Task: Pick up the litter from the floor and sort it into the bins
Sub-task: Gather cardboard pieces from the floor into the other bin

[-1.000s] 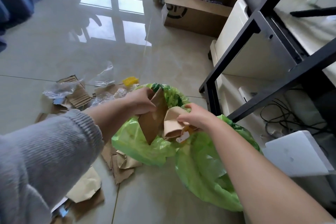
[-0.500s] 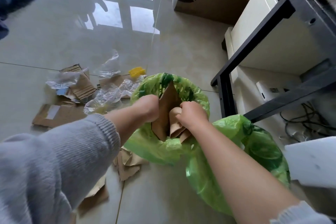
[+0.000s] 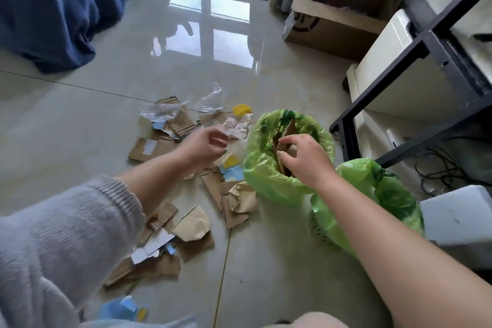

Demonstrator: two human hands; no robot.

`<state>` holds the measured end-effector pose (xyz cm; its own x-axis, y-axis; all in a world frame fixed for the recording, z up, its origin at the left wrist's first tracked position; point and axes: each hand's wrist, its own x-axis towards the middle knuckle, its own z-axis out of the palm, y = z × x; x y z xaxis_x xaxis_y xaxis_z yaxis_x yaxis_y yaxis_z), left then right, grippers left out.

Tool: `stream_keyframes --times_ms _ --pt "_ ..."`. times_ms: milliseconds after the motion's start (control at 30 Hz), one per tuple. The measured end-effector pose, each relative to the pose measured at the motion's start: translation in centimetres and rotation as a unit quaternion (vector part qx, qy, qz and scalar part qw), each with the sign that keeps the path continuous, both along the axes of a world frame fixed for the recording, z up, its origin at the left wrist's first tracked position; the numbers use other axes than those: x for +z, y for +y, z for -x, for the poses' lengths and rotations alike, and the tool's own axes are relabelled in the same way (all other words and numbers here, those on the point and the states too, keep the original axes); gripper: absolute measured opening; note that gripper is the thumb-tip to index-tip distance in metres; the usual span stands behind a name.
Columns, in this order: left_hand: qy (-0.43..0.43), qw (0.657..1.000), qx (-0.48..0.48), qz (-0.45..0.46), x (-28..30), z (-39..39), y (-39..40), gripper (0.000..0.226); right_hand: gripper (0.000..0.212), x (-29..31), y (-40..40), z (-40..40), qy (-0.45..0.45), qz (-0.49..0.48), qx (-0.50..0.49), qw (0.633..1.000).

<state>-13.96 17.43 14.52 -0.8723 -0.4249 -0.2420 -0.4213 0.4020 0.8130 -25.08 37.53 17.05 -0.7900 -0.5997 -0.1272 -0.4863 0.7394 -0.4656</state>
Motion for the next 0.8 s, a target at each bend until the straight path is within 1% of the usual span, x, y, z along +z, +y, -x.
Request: stream_keyframes --times_ms 67,167,333,467,600,800 --pt "-0.006 0.998 0.040 -0.040 -0.5 -4.2 -1.3 0.026 0.033 0.7 -0.6 -3.7 0.004 -0.002 0.040 0.999" --pt "-0.028 0.995 0.066 -0.074 -1.8 -9.2 -2.4 0.027 0.031 0.0 -1.0 -8.5 -0.003 -0.009 0.078 0.997" --pt "-0.087 0.984 0.122 -0.100 -6.3 -12.7 -2.6 0.023 0.033 -5.3 0.3 -12.6 -0.066 -0.048 0.070 0.994" --pt "-0.130 0.975 0.131 -0.122 -9.8 -12.5 -1.0 0.028 0.038 -10.1 2.1 -12.9 -0.125 -0.098 0.045 0.986" --pt "-0.145 0.968 0.137 -0.151 -12.7 -10.4 0.5 0.027 0.049 -14.0 1.9 -10.6 -0.164 -0.171 0.022 0.971" --pt "-0.160 0.956 0.172 -0.177 -17.1 -5.2 1.5 0.040 0.044 -19.8 0.0 -6.4 -0.215 -0.136 -0.027 0.967"
